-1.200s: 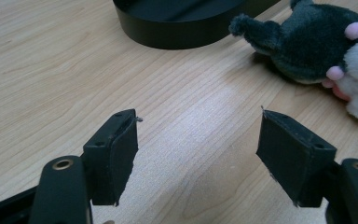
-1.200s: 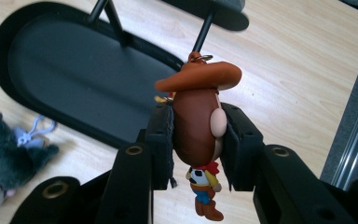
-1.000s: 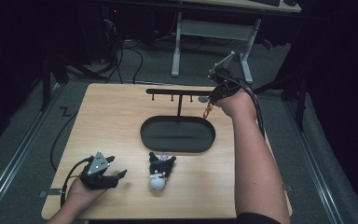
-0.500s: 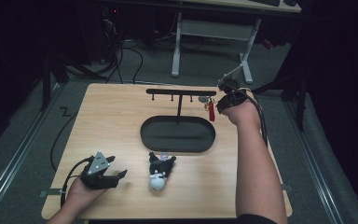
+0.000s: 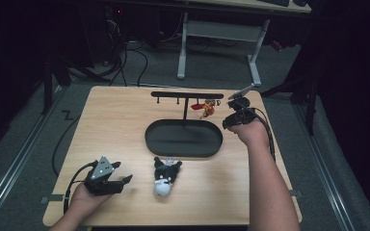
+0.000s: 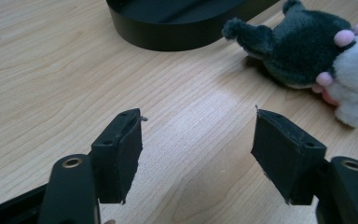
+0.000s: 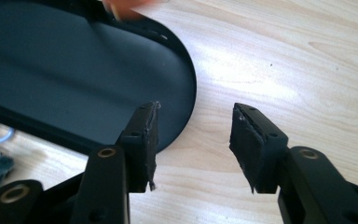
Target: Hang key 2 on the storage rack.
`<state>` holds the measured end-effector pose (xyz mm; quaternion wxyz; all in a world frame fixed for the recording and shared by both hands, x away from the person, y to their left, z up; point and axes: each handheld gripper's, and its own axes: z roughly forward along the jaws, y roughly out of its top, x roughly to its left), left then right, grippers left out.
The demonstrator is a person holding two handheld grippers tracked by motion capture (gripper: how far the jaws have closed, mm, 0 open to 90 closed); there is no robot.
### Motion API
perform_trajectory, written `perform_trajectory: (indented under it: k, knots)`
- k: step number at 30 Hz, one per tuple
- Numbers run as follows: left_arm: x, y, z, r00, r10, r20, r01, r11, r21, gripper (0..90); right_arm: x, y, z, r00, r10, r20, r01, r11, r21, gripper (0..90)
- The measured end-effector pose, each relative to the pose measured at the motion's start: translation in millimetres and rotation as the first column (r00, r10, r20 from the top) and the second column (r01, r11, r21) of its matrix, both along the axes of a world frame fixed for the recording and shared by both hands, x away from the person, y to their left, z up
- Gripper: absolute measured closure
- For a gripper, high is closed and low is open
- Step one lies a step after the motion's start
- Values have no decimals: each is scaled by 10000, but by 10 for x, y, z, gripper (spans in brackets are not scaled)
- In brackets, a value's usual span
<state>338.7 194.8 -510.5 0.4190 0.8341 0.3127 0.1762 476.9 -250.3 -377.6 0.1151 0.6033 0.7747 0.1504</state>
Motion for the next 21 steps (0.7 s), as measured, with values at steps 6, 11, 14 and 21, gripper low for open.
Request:
perform_trajectory:
  k: [6, 11, 14, 21]
  knots:
    - [-1, -48, 6, 9999, -69, -122, 69, 10000, -4, 385, -317, -36, -79, 9978, 295, 586, -313, 9991, 295, 510]
    - [-35, -115, 12, 9988, -211, -434, 202, 9996, -211, 463, -675, -21, -224, 9878, 877, 1284, -841, 9959, -336, 502]
    - [-60, -152, 20, 9991, -108, -410, 100, 9998, -173, 518, -908, -59, -358, 9808, 802, 1778, -861, 9960, 255, 493]
    - [-44, -257, -19, 9992, 364, -176, -367, 9992, -136, 637, -1432, -173, -810, 9391, 712, 3362, -1069, 9903, 890, 469]
